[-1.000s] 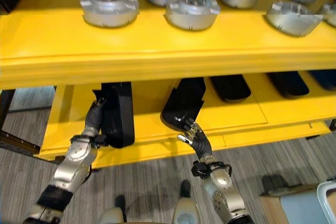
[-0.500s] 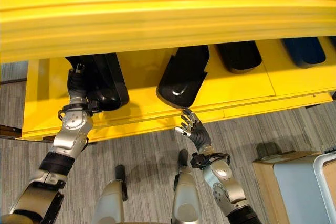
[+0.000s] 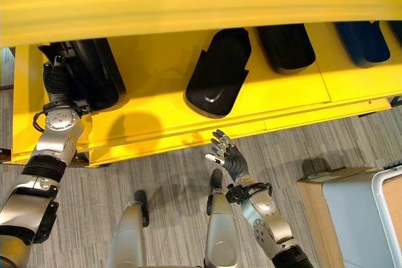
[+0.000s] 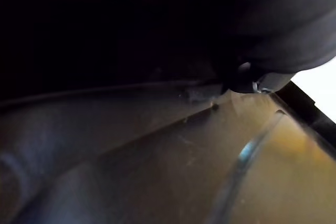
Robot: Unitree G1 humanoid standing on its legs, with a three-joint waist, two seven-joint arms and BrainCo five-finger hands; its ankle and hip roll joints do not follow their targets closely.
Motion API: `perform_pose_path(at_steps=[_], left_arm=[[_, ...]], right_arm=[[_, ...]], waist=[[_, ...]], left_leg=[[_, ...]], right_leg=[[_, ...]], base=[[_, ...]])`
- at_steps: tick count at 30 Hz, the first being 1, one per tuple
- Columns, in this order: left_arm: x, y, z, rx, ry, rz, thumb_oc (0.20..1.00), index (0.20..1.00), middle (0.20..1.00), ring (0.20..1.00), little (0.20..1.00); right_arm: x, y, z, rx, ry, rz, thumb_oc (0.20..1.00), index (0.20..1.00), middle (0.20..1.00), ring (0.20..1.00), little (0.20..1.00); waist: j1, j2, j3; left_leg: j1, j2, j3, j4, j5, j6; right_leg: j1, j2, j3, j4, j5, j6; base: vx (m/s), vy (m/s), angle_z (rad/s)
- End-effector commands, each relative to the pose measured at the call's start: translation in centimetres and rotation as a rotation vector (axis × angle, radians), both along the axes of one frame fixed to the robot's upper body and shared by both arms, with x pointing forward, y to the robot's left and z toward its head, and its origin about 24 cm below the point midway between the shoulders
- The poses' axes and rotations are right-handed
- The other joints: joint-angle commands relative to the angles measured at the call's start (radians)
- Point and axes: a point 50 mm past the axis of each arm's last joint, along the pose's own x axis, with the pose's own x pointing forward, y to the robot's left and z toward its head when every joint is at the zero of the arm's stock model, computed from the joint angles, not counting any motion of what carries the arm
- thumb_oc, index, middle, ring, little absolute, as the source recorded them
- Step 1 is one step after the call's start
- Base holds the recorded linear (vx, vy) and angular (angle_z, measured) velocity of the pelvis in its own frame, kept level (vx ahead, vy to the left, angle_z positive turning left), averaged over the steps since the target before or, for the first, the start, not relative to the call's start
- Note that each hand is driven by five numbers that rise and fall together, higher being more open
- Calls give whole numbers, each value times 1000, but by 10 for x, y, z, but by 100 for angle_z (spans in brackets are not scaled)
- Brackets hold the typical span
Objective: Move parts from the plastic box to the shelf.
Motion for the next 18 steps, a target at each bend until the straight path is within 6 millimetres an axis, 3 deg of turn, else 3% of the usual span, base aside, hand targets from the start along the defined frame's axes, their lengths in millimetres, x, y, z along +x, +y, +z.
perform_pose_path(at_steps=[1, 3, 4, 5, 18], left_arm=[[4, 9, 38, 51, -103, 23, 200, 200, 200, 200, 200], [5, 11, 36, 52, -84, 27, 200, 200, 200, 200, 200], [5, 11, 36, 53, -86, 26, 200, 200, 200, 200, 200], [7, 12, 33, 50, -58, 30, 200, 200, 200, 200, 200], [18, 26, 28, 19, 68, 47, 200, 200, 200, 200, 200]], right_arm=[[-4, -4, 22, 19, -107, 32, 1000, 1000, 1000, 1000, 1000], [-3, -5, 22, 15, -110, 32, 1000, 1000, 1000, 1000, 1000], [-3, -6, 23, 16, -112, 31, 1000, 1000, 1000, 1000, 1000], [-3, -6, 23, 11, -114, 33, 1000, 1000, 1000, 1000, 1000], [-3, -7, 22, 9, -103, 55, 1000, 1000, 1000, 1000, 1000]], waist=[[10, 16, -74], [10, 19, -79], [9, 18, -80], [11, 21, -87], [8, 19, -110]], left_leg=[[-67, 20, 13, -25, 85, 17], [-78, 28, 6, 23, 41, 13], [-94, 24, 7, 16, 70, 18], [-108, 32, -4, 69, 24, 15], [-191, 30, -9, 132, 6, 23]], right_leg=[[2, -33, 25, 156, -125, -2], [-12, -30, 32, 207, -170, -2], [-25, -33, 30, 197, -144, -9], [-46, -30, 37, 263, -195, -9], [-119, -33, 45, 326, -224, -18]], base=[[-43, 6, 5], [9, -1, 4], [49, -5, 0], [0, 0, 0], [-5, 5, -1]])
